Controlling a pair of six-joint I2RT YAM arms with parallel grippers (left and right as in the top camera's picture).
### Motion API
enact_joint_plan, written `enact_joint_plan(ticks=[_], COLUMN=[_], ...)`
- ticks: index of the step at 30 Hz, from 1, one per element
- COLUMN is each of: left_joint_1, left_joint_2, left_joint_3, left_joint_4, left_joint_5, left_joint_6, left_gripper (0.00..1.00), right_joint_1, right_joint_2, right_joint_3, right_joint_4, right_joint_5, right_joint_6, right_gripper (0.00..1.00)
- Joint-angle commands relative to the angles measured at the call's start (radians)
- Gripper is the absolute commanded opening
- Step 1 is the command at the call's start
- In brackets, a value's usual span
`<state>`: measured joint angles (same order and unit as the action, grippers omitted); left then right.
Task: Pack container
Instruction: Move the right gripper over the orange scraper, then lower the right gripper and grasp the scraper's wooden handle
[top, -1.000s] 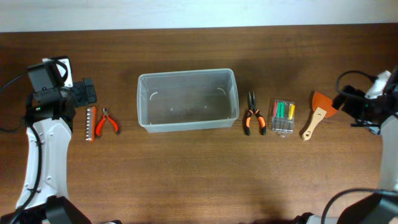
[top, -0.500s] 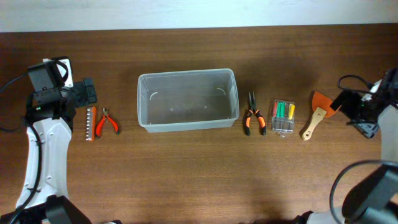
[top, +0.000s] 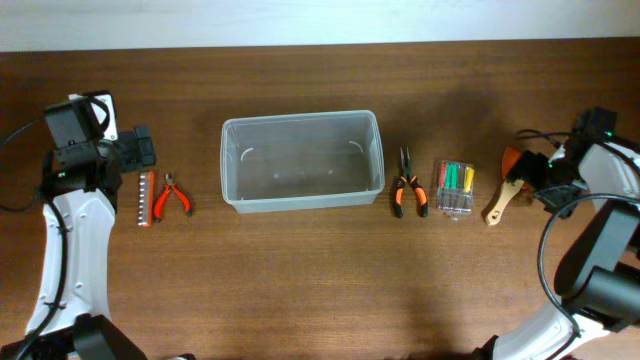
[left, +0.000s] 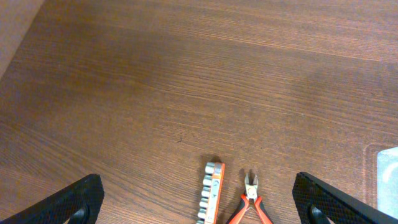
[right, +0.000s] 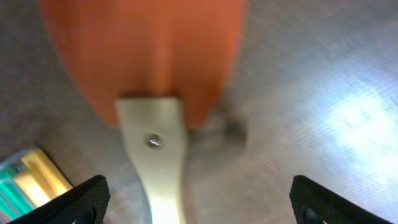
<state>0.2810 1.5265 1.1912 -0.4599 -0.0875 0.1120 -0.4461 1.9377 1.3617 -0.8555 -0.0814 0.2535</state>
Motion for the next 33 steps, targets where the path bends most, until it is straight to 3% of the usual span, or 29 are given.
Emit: enact_joint_plan(ticks=[1, 7, 13, 27, 33], left_joint_1=[0.005, 0.004, 0.004, 0.005, 0.004], left_joint_2=[0.003, 0.003, 0.003, 0.003, 0.003], left_joint_3=[0.021, 0.021, 0.021, 0.021, 0.021], left_joint_4=[0.002, 0.002, 0.002, 0.002, 0.002], left_joint_5=[-0.011, -0.011, -0.011, -0.011, -0.011], left_joint_6=[0.016, 0.016, 0.016, 0.016, 0.016], left_gripper=[0.99, 0.99, 0.99, 0.99, 0.99], right_joint_1=[0.064, 0.092, 0.092, 0.092, 0.092], right_joint_2=[0.023, 0.071, 0.097, 0.180, 0.201], right_joint_3=[0.050, 0.115, 0.124, 0.130, 0.130], right_joint_4=[0.007, -0.036, -0.042, -0.019, -0.008], right_joint_5=[0.048, 0.076, 0.076, 0.088, 0.094], right_joint_6=[-0.010, 0.097, 0.123, 0.129, 0.125], right_gripper=[0.95, 0.94, 0.89, 0.89, 0.74])
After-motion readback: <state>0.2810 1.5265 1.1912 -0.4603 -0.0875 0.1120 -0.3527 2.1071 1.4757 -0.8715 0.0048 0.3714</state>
